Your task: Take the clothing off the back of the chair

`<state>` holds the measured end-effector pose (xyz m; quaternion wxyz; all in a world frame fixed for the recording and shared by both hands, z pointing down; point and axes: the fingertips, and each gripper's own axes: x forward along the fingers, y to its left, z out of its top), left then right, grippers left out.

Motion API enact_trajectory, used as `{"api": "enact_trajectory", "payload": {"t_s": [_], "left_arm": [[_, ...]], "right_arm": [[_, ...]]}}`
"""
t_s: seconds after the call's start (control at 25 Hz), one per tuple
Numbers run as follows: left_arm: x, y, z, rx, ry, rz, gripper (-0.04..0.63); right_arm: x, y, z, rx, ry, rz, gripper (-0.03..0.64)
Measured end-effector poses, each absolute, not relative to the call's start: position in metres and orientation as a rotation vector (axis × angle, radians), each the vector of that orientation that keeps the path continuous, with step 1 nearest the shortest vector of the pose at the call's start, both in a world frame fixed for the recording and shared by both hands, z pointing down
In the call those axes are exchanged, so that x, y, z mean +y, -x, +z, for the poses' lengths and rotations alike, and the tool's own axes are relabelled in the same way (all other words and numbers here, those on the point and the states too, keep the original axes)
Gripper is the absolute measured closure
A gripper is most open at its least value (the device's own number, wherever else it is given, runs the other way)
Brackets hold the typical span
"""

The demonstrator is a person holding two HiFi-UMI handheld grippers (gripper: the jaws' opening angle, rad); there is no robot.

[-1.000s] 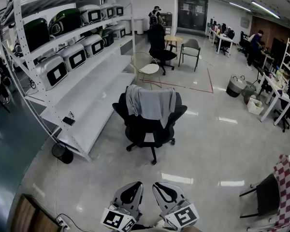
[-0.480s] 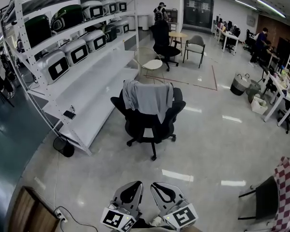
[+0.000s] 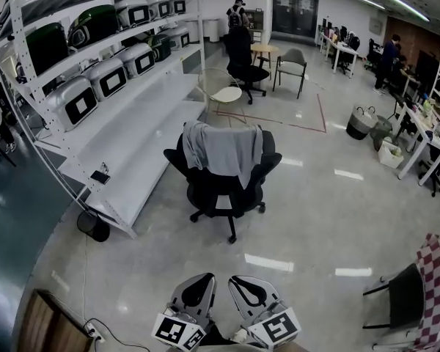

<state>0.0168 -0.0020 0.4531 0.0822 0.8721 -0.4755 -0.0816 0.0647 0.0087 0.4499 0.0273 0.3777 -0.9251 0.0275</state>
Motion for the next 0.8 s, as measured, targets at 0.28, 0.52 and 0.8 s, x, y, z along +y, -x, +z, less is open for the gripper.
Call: {"api": "enact_trajectory", "payload": {"t_s": [0.28, 0.52, 0.8], "left_arm": [[-0.042, 0.013, 0.446, -1.418, -2.624, -0.268, 0.578], [-0.075, 0.039, 0.451, -1.394, -2.616, -0.267, 0.577], [-0.119, 0.067, 0.450, -1.352, -2.624, -0.304, 0.578]], "right_arm": [[-0.024, -0.042, 0.450, -2.829, -1.198, 0.087, 0.597], [-0.054, -0.011, 0.455, -2.812, -1.167, 0.099, 0.598], [-0.094, 0.020, 0.456, -2.777, -1.165, 0.083, 0.597]]}}
